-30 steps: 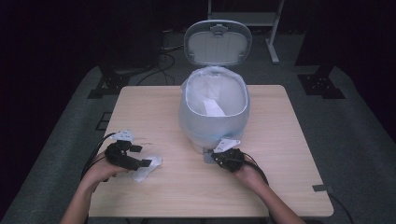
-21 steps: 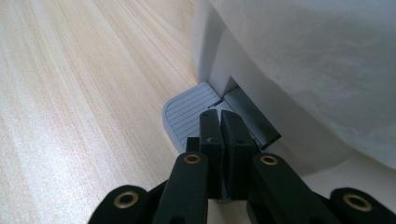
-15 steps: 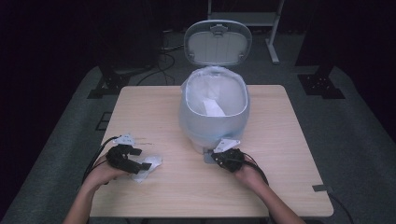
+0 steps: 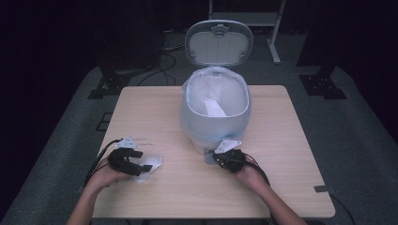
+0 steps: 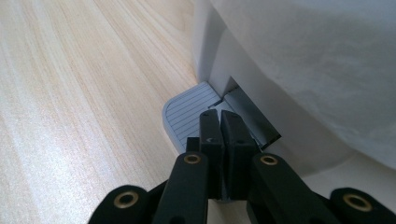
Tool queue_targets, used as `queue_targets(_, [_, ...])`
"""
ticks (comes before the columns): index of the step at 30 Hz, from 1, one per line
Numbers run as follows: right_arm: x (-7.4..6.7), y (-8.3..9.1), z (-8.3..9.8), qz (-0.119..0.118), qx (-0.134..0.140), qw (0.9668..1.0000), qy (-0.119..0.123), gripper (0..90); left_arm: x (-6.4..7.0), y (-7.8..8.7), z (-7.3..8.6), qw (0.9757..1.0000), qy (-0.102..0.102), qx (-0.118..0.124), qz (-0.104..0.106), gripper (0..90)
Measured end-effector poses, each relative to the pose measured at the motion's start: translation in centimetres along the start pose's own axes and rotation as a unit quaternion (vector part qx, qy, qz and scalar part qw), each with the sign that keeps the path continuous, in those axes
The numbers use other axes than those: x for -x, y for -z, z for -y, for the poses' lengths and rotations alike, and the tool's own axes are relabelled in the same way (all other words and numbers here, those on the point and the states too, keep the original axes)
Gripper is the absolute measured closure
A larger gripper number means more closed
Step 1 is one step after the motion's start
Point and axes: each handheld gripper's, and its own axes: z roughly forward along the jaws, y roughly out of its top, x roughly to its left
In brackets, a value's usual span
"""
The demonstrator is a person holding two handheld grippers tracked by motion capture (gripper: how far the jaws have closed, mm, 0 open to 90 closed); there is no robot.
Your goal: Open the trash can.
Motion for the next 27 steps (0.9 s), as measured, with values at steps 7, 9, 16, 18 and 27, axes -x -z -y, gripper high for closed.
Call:
queue_targets(7, [0.0, 0.0, 0.0, 0.000, -0.001, 1.0000, -0.001, 87.3, 0.1, -0.4, 0.3, 0.9998, -0.007, -0.016, 0.002, 33.4])
queue_targets(9, [0.0, 0.0, 0.0, 0.000, -0.001, 1.0000, -0.001, 87.3, 0.1, -0.5, 0.4, 0.9998, -0.010, -0.018, 0.000, 33.4])
queue_targets(16, [-0.1, 0.0, 0.0, -0.001, 0.000, 1.0000, -0.004, 87.3, 0.4, -1.3, 0.7, 0.9989, -0.027, -0.037, -0.008, 42.1])
queue_targets(18, [-0.1, 0.0, 0.0, -0.001, 0.000, 1.0000, -0.004, 87.3, 0.4, -1.3, 0.7, 0.9989, -0.026, -0.038, -0.008, 43.7])
queue_targets(27, [-0.1, 0.0, 0.0, -0.001, 0.001, 1.0000, -0.004, 87.3, 0.5, -1.3, 0.8, 0.9986, -0.033, -0.037, -0.017, 55.7])
